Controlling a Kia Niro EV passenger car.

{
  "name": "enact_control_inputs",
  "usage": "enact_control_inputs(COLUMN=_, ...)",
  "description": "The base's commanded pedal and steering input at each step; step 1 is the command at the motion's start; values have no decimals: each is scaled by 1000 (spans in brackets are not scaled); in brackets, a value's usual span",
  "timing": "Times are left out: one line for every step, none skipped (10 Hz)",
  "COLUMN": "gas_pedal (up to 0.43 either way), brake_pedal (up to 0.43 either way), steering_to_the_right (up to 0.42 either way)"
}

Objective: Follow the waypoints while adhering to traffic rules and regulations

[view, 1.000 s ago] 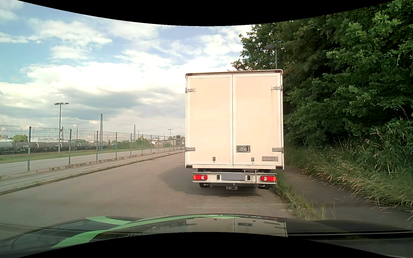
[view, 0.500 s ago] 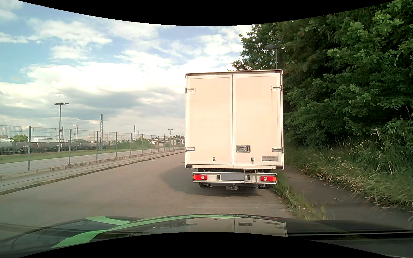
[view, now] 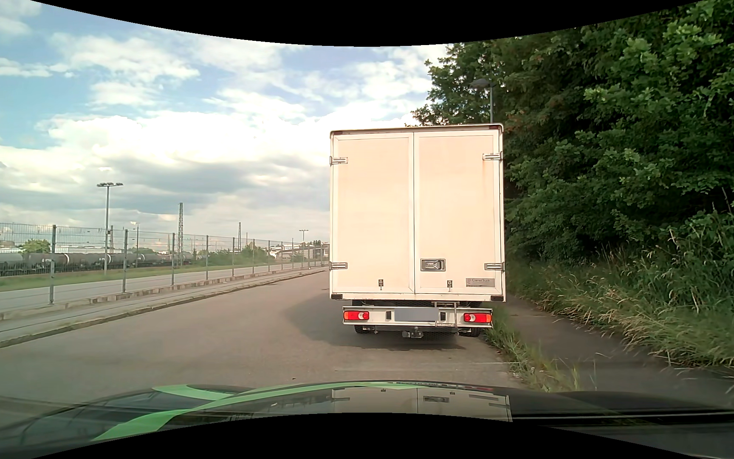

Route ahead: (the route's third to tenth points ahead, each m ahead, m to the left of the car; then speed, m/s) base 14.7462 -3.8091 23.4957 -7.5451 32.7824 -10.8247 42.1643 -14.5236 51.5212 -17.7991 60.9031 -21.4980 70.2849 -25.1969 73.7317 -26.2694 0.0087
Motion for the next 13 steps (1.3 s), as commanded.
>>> enact_control_inputs(gas_pedal=0, brake_pedal=37, steering_to_the_right=-970)
enact_control_inputs(gas_pedal=0, brake_pedal=6, steering_to_the_right=-970)
enact_control_inputs(gas_pedal=0, brake_pedal=0, steering_to_the_right=-970)
enact_control_inputs(gas_pedal=0, brake_pedal=0, steering_to_the_right=-970)
enact_control_inputs(gas_pedal=0, brake_pedal=0, steering_to_the_right=-970)
enact_control_inputs(gas_pedal=0, brake_pedal=0, steering_to_the_right=-970)
enact_control_inputs(gas_pedal=0, brake_pedal=0, steering_to_the_right=-970)
enact_control_inputs(gas_pedal=0, brake_pedal=0, steering_to_the_right=-970)
enact_control_inputs(gas_pedal=0, brake_pedal=0, steering_to_the_right=-970)
enact_control_inputs(gas_pedal=0, brake_pedal=0, steering_to_the_right=-970)
enact_control_inputs(gas_pedal=0, brake_pedal=0, steering_to_the_right=-970)
enact_control_inputs(gas_pedal=0, brake_pedal=0, steering_to_the_right=-970)
enact_control_inputs(gas_pedal=0, brake_pedal=0, steering_to_the_right=-970)
